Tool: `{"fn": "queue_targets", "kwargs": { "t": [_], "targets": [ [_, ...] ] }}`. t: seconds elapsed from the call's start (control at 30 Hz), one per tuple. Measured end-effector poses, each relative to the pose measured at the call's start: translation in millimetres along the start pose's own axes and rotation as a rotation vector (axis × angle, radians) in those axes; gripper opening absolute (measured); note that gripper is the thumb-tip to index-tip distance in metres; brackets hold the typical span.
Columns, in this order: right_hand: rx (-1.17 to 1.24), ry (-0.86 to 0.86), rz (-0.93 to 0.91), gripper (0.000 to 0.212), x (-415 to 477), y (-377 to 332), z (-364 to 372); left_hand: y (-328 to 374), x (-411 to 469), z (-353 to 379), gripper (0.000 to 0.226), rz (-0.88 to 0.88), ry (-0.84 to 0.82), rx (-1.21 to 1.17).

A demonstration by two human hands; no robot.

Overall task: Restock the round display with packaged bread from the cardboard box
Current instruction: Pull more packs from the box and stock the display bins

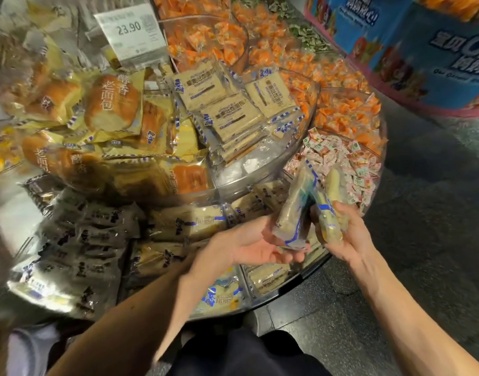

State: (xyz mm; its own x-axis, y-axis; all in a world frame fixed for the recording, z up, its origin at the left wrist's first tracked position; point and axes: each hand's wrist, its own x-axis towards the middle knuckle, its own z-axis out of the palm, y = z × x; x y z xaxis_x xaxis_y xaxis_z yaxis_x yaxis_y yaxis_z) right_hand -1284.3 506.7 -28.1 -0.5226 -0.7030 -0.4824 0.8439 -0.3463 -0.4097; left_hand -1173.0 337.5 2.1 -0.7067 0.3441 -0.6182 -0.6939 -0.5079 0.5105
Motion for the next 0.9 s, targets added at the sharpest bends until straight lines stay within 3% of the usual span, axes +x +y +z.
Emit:
{"fn": "queue_targets", "kwargs": {
  "t": [0.07, 0.13, 0.17, 0.27, 0.33, 0.43, 0.6, 0.63, 0.73, 0.83, 0.9],
  "targets": [
    [0.005, -0.029, 0.031, 0.093, -4.4, 4.6, 0.8, -8.1, -3.5, 2.8, 0.035, 0.029, 0.074, -0.28],
    [0.011, -0.043, 0.052, 0.085, -11.0, 7.4, -0.1, -14.8, -5.5, -1.7, 0.029, 0.105, 0.159, -0.394],
    [-0.001, -0.036, 0.052, 0.084, -15.0, 9.2, -1.1, -16.1, -4.2, -8.4, 0.028, 0.164, 0.21, -0.355],
    [-0.125, 0.063, -0.029, 0.098, -28.5, 15.3, -8.0, -20.2, -11.0, -27.1, 0.067, 0.336, 0.374, -0.095],
    [-0.133, 0.117, -0.076, 0.093, -42.5, 17.5, -9.3, -25.3, -11.8, -41.5, 0.074, 0.435, 0.45, 0.008],
    [-0.122, 0.195, -0.105, 0.078, -55.2, 17.5, -22.4, -32.3, -14.1, -50.9, 0.068, 0.535, 0.541, 0.114],
    [-0.159, 0.338, -0.123, 0.107, -60.1, 6.9, -46.6, -40.7, -3.3, -53.9, 0.044, 0.523, 0.71, 0.189],
    [-0.172, 0.359, -0.125, 0.098, -57.9, 1.1, -50.6, -40.5, 2.3, -55.6, 0.042, 0.537, 0.741, 0.216],
    [-0.152, 0.414, -0.155, 0.044, -50.3, -15.7, -53.9, -36.4, 23.0, -56.3, 0.041, 0.61, 0.815, 0.391],
    [-0.136, 0.361, -0.142, 0.055, -34.8, -34.0, -60.3, -26.7, 55.4, -46.2, 0.043, 0.667, 0.825, 0.612],
    [-0.168, 0.338, -0.116, 0.03, -25.6, -49.7, -62.2, -22.3, 81.5, -37.0, 0.043, 0.683, 0.815, 0.707]
  ]
}}
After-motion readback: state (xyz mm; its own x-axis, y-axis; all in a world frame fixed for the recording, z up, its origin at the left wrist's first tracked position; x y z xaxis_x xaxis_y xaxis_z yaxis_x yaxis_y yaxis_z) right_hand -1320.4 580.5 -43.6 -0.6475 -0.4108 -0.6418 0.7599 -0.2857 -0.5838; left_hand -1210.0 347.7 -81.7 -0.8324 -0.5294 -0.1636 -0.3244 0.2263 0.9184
